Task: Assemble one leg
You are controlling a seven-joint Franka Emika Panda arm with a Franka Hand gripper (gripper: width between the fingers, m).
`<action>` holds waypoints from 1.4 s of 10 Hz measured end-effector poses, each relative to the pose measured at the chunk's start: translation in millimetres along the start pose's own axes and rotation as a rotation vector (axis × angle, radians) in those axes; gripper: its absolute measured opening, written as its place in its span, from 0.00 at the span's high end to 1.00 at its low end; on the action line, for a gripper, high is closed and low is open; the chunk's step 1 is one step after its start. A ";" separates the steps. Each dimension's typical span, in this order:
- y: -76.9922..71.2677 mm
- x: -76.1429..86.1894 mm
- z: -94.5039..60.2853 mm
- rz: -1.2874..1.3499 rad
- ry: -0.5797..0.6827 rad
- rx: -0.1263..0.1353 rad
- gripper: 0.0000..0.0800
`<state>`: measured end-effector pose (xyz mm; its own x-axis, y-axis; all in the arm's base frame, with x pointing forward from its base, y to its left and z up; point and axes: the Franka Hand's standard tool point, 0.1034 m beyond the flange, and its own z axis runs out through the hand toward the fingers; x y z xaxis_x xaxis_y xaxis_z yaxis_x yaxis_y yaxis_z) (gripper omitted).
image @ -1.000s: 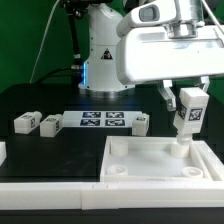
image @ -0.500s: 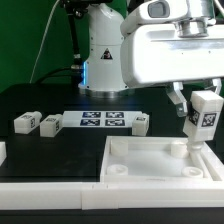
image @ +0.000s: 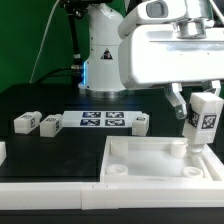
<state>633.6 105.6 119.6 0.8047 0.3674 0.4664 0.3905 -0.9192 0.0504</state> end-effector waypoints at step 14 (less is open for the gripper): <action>-15.1 -30.1 21.1 -0.007 0.089 -0.019 0.64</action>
Offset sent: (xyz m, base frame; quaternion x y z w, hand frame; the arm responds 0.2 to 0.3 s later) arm -0.0073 0.0000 -0.0106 0.0013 0.0967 0.0061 0.9953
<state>612.9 111.4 86.2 0.7587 0.3602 0.5428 0.3862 -0.9197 0.0705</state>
